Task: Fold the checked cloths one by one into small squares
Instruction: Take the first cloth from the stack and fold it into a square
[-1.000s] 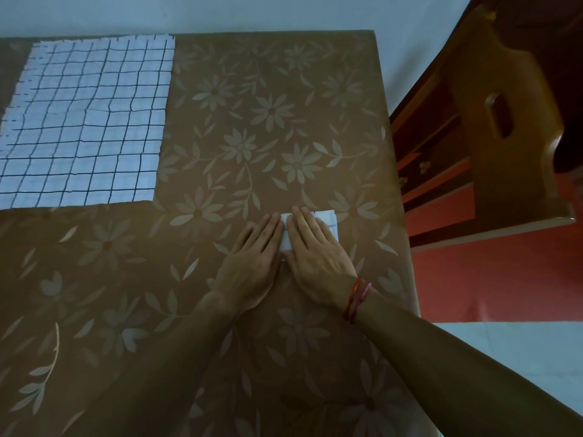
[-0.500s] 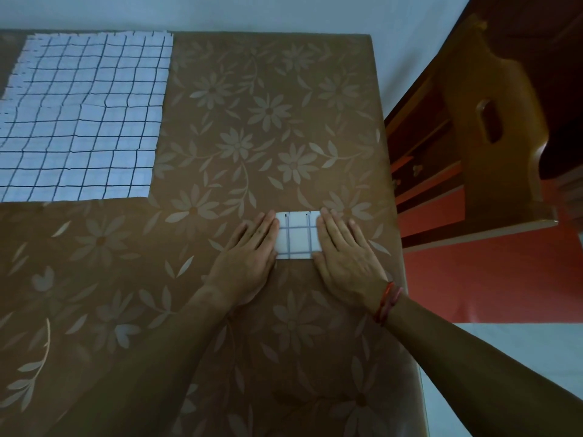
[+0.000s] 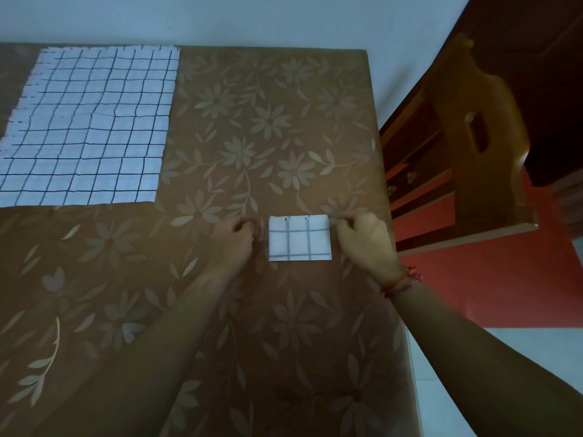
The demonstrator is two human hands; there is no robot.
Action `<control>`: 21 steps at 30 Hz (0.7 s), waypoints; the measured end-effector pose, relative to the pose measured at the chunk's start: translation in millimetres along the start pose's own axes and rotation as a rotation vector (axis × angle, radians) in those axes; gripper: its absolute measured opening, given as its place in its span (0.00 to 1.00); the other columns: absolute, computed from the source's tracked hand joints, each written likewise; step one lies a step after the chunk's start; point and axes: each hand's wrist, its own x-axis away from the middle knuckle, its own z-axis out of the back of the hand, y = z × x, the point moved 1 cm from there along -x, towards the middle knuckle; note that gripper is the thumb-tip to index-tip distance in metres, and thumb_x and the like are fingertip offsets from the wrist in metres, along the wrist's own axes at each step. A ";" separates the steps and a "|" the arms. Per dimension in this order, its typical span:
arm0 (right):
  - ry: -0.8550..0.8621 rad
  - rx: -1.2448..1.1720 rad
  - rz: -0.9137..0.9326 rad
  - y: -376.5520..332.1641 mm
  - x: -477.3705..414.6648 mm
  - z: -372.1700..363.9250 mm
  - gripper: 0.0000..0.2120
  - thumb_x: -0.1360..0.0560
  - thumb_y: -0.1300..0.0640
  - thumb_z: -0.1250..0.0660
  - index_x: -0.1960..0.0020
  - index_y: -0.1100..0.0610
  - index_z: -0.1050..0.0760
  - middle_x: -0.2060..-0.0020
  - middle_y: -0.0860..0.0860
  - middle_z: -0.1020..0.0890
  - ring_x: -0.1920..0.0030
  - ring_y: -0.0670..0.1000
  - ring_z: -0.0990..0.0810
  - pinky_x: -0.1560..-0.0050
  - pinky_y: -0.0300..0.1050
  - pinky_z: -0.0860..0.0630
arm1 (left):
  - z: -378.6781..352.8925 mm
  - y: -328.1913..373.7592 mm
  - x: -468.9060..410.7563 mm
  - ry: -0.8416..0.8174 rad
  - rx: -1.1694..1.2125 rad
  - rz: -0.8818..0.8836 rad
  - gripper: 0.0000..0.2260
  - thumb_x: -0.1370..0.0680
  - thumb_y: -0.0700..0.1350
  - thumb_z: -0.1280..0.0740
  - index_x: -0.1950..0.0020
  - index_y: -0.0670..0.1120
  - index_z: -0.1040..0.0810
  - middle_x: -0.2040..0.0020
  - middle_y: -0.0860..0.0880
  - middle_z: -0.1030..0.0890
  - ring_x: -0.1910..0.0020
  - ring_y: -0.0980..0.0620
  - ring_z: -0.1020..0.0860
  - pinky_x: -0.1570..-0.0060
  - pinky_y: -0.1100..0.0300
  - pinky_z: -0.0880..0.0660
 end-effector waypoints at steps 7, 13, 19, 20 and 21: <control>-0.131 -0.383 -0.268 5.2 -0.7 -11.5 0.14 0.33 0.57 0.42 0.61 0.61 0.18 0.63 0.55 0.15 0.56 0.57 0.16 0.49 0.59 0.20 | -7.7 -3.0 12.7 -0.091 0.317 0.256 0.12 0.20 0.32 0.43 0.56 0.41 0.22 0.49 0.40 0.19 0.50 0.48 0.21 0.44 0.56 0.25; -0.124 -0.445 -0.312 4.6 -2.7 -12.9 0.17 0.31 0.59 0.41 0.69 0.47 0.17 0.62 0.48 0.14 0.54 0.52 0.16 0.45 0.55 0.20 | -6.3 0.4 21.9 -0.149 0.307 0.240 0.11 0.20 0.33 0.43 0.52 0.40 0.22 0.48 0.43 0.20 0.46 0.49 0.21 0.43 0.56 0.25; -0.108 -0.430 -0.302 3.7 2.2 -13.8 0.14 0.31 0.57 0.40 0.65 0.47 0.16 0.63 0.50 0.14 0.54 0.53 0.16 0.47 0.57 0.20 | -5.5 -1.4 21.7 -0.139 0.283 0.232 0.13 0.20 0.33 0.44 0.53 0.43 0.21 0.48 0.44 0.19 0.47 0.50 0.20 0.43 0.56 0.25; -0.104 -0.422 -0.304 4.4 4.0 -14.9 0.12 0.30 0.57 0.40 0.63 0.51 0.17 0.62 0.51 0.14 0.55 0.54 0.16 0.48 0.57 0.19 | -5.9 -1.1 20.6 -0.136 0.278 0.230 0.13 0.20 0.33 0.44 0.53 0.43 0.21 0.48 0.44 0.19 0.47 0.50 0.20 0.43 0.56 0.25; -0.098 -0.415 -0.300 4.8 5.7 -15.8 0.12 0.30 0.57 0.40 0.61 0.55 0.17 0.62 0.53 0.15 0.55 0.55 0.16 0.49 0.58 0.19 | -6.3 -0.6 19.5 -0.133 0.270 0.227 0.13 0.20 0.33 0.44 0.53 0.43 0.21 0.48 0.44 0.19 0.46 0.50 0.20 0.43 0.56 0.25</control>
